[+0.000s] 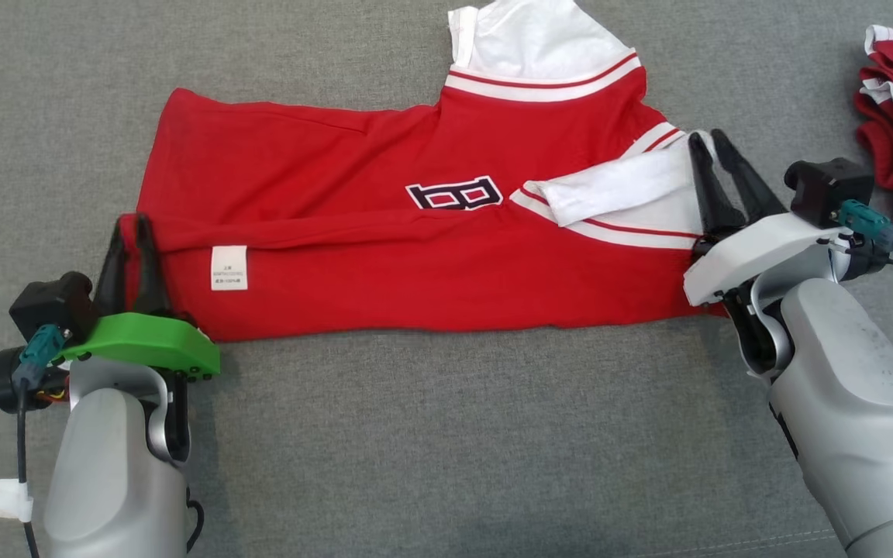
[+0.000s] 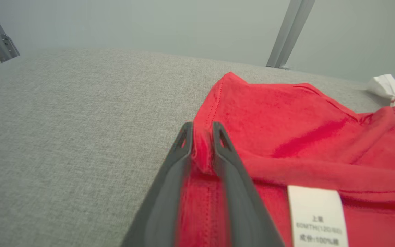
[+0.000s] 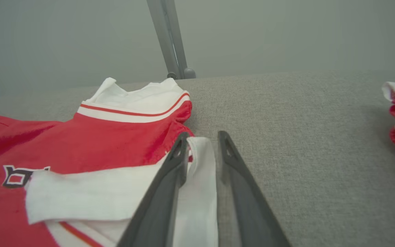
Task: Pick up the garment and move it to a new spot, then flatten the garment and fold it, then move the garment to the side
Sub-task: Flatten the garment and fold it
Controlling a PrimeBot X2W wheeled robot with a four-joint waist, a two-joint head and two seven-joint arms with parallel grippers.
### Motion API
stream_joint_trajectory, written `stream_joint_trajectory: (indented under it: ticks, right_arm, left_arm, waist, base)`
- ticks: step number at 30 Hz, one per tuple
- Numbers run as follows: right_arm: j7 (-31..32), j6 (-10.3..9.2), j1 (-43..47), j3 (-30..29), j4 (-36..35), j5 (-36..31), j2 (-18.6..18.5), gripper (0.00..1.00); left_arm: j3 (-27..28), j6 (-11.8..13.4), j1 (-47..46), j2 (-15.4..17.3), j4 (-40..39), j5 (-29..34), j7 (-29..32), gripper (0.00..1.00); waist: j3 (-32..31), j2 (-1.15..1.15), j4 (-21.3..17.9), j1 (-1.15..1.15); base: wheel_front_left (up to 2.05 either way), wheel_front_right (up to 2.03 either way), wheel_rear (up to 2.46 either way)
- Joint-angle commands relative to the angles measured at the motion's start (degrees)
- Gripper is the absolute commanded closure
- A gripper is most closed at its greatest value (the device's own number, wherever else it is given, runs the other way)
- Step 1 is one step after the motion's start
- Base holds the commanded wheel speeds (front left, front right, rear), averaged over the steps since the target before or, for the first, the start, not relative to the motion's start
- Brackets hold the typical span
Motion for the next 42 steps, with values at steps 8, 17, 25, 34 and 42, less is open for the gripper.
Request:
stream_joint_trajectory:
  ticks: [8, 17, 25, 34, 42]
  right_arm:
    - [-0.17, -0.05, 6.27, -5.06, -7.94, -3.46, 1.65, 0.00]
    - [-0.17, -0.06, 18.02, -4.37, -7.91, -1.85, 3.25, 0.00]
    - [-0.17, -0.06, 18.48, -3.28, -3.11, -1.45, 3.67, 0.00]
    - [-0.07, -0.06, 16.71, -1.97, 0.91, -0.09, 4.01, 1.00]
    - [-0.08, -0.09, 15.50, 0.12, -0.29, 1.34, 3.02, 1.00]
  left_arm:
    - [-0.15, 2.32, 4.82, 0.24, -7.25, -0.65, 0.00, 0.00]
    - [-0.97, 3.33, 13.27, 0.30, -7.76, -2.34, -0.01, 0.00]
    - [-2.59, 4.24, 14.46, 0.30, -7.40, -3.23, -0.01, 0.00]
    - [-2.41, 3.82, 13.36, 0.30, -6.58, -2.84, 0.00, 0.00]
    - [-1.25, 3.27, 12.00, 0.29, -3.36, -3.13, -0.01, 0.00]
  waist:
    - [-3.50, 0.54, -0.41, 0.00]
    - [-7.24, 0.54, -1.67, 0.00]
    - [-7.22, 0.54, -1.36, 0.00]
    - [-6.67, 0.54, -0.58, 0.00]
    - [-6.06, 0.54, -0.91, 0.00]
  base:
    - [0.00, 0.00, 0.00]
    - [0.00, 0.00, 0.00]
    - [0.00, 0.00, 0.00]
    - [0.00, 0.00, 0.00]
    - [0.00, 0.00, 0.00]
